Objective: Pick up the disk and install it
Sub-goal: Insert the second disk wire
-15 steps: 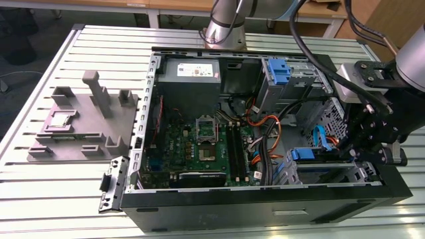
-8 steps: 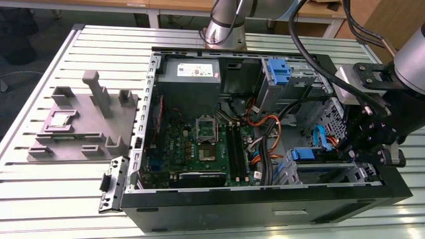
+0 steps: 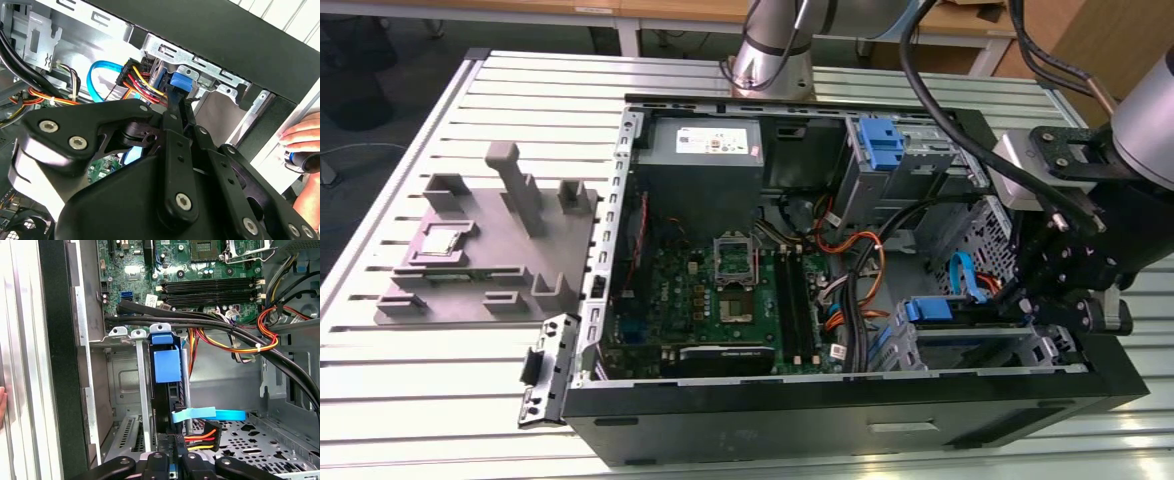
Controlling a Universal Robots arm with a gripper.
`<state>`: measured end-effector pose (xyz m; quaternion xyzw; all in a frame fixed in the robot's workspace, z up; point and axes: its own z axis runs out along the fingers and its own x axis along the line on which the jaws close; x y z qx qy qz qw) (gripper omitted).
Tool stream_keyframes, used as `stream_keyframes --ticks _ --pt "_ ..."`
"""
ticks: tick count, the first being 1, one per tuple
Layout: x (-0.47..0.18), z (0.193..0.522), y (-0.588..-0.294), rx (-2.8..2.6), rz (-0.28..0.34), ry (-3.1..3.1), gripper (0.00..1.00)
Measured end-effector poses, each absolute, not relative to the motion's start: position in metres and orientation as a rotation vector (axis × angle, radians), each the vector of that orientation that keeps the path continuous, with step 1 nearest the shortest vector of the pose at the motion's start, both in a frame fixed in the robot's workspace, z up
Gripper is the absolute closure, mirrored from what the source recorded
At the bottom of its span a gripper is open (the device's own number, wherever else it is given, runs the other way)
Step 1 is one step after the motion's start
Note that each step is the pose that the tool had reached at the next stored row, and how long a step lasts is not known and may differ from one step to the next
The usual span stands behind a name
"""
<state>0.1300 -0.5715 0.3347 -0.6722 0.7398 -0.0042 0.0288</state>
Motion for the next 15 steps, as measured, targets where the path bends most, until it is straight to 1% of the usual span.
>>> stream_keyframes --ticks 15 --pt "0.13 0.3393 -0.5715 -2.074 -0.013 2.282 0.84"
